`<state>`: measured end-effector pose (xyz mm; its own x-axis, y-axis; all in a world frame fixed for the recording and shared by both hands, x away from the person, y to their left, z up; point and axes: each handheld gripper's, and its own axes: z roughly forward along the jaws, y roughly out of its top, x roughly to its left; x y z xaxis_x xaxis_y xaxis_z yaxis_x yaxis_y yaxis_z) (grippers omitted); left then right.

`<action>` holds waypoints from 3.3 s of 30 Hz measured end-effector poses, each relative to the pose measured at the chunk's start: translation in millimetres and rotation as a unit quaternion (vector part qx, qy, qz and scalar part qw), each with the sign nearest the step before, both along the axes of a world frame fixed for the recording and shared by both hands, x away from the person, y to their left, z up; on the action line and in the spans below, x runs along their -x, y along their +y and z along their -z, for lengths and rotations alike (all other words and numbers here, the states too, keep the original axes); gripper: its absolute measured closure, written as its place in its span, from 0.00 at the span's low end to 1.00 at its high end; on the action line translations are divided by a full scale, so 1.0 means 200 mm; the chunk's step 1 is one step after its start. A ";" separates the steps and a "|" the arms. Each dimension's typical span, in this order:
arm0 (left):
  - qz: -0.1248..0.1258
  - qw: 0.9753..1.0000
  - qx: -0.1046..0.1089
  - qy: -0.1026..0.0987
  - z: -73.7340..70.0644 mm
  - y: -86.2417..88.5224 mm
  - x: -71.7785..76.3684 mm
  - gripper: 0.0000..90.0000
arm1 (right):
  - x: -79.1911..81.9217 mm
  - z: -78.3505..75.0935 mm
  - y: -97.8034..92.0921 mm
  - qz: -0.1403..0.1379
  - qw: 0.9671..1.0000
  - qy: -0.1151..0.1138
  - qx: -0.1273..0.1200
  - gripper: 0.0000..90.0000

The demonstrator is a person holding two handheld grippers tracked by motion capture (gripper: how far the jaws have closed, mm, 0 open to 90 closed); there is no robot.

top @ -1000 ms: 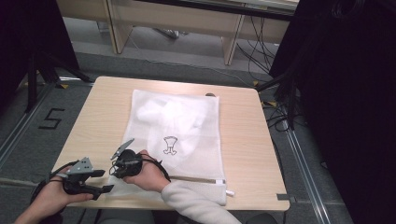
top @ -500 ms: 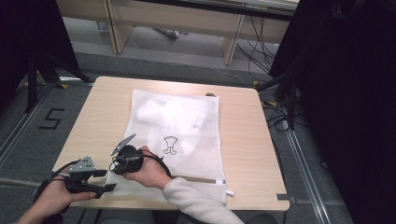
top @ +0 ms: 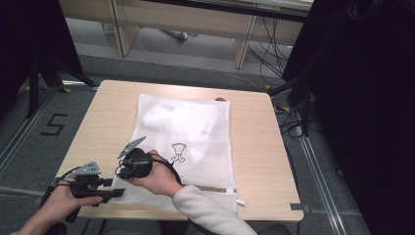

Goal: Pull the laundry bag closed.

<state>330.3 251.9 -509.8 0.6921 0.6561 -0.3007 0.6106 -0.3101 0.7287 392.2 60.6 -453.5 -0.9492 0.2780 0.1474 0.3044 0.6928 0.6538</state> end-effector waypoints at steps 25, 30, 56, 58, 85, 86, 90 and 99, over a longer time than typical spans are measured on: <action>0.015 1.000 -0.001 0.015 -0.05 -0.09 -0.05 0.95 | 0.02 -0.03 -0.10 -0.009 0.999 -0.003 0.034 0.91; 0.018 1.000 -0.004 0.018 -0.06 -0.10 -0.05 0.95 | 0.03 -0.01 -0.12 -0.011 0.999 -0.006 0.051 0.91; 0.011 1.000 0.005 0.018 -0.08 -0.08 -0.04 0.95 | 0.04 0.07 -0.17 -0.004 0.998 0.017 0.064 0.92; 0.009 1.000 0.008 0.014 -0.08 -0.08 -0.04 0.95 | 0.04 0.07 -0.17 -0.002 0.998 0.017 0.064 0.92; 0.003 1.000 0.010 0.007 -0.08 -0.09 -0.03 0.95 | 0.07 0.11 -0.26 -0.006 0.997 0.007 0.073 0.91; 0.009 1.000 0.009 0.010 -0.09 -0.09 -0.03 0.95 | 0.07 0.11 -0.26 -0.006 0.997 0.007 0.073 0.91; 0.004 1.000 0.013 0.007 -0.09 -0.08 -0.03 0.95 | 0.07 0.10 -0.27 -0.004 0.997 0.006 0.074 0.92; 0.007 1.000 0.014 0.009 -0.08 -0.08 -0.04 0.95 | 0.07 0.10 -0.28 -0.003 0.997 0.011 0.073 0.92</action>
